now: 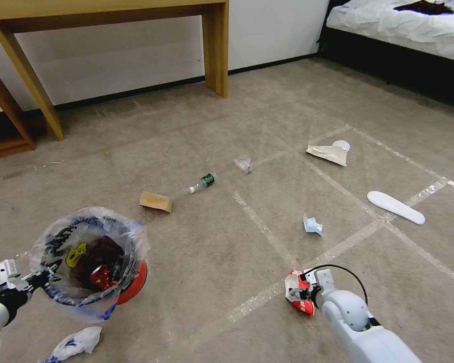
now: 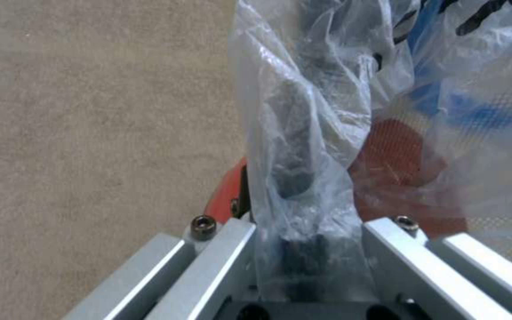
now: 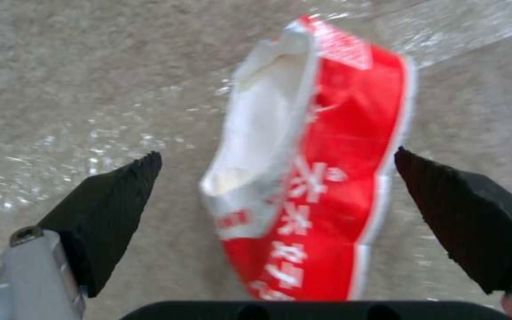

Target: Pick up the trash bin and place the garbage on the floor into it.

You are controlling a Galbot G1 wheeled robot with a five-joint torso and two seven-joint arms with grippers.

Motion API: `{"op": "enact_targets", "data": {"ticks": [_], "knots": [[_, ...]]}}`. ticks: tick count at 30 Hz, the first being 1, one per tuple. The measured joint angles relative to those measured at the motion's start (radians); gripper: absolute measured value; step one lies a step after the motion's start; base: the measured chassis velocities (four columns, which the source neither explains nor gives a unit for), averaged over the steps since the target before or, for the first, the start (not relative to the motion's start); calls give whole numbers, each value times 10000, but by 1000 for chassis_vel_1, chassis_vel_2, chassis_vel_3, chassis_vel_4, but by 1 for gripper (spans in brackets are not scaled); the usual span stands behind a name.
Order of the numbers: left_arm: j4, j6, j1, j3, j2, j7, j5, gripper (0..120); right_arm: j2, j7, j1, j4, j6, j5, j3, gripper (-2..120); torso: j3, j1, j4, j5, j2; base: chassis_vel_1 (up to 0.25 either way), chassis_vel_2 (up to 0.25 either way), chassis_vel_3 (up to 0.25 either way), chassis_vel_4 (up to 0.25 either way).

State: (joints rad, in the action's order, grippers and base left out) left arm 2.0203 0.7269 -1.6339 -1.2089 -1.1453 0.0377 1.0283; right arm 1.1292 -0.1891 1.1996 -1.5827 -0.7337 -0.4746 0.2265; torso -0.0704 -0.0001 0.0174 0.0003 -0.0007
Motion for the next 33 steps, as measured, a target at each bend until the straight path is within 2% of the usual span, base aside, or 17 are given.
{"op": "enact_targets", "data": {"ticks": [2,3,7,10,13,15,16,18,21,23,24,26,27,29,33], "knots": [[-10,-9,-44,-22,0,23,0,1,351,-26,-95,344,233,72,-43,98,0,0,1,-1,0,0,0,0,0],[-20,-11,-57,-35,3,29,0,1,496,-27,-131,562,429,186,-58,92,0,0,-1,1,0,0,0,0,0],[-46,-16,-69,-37,6,36,-6,1,645,-29,-195,828,674,314,-59,85,0,0,1,-1,0,0,0,0,0],[-95,-27,-67,-14,2,53,-61,1,751,-12,-291,1132,930,418,-37,67,0,0,2,-1,0,0,0,0,0],[-116,-28,-55,4,1,57,-79,1,768,-8,-330,1200,990,442,-20,62,0,0,1,-2,1,0,0,0,0],[-153,-33,-17,17,4,57,-92,1,746,6,-361,1233,1047,460,-11,51,0,-1,2,-1,0,0,0,0,0],[-153,-33,-17,17,4,57,-92,1,746,6,-361,1233,1047,460,-11,51,0,-1,2,-1,0,0,0,0,0],[-194,-35,28,43,12,57,-97,1,722,23,-392,1288,1106,464,-11,39,0,0,1,-2,0,0,0,0,0],[-219,-34,54,53,14,57,-100,1,712,32,-402,1318,1154,469,-17,32,0,0,2,-1,0,0,0,0,0],[-272,-35,92,78,14,58,-120,1,688,57,-420,1366,1221,474,-48,20,0,0,1,0,0,0,0,0,0],[-272,-35,92,78,14,58,-120,1,688,57,-420,1366,1221,474,-48,20,0,0,1,0,0,0,0,0,0],[-300,-35,116,92,14,57,-131,1,671,62,-427,1413,1293,480,-63,10,0,0,1,0,0,0,0,0,0],[-300,-35,116,92,14,57,-131,1,671,62,-427,1413,1293,480,-63,10,0,0,1,0,0,0,0,0,0],[-331,-35,145,101,34,57,-132,1,605,79,-400,1395,1359,476,-63,0,0,0,0,1,0,0,0,0,0],[-342,-35,162,107,58,57,-132,1,484,83,-317,1233,1436,407,-34,0,0,0,1,2,0,0,0,0,0]]}}
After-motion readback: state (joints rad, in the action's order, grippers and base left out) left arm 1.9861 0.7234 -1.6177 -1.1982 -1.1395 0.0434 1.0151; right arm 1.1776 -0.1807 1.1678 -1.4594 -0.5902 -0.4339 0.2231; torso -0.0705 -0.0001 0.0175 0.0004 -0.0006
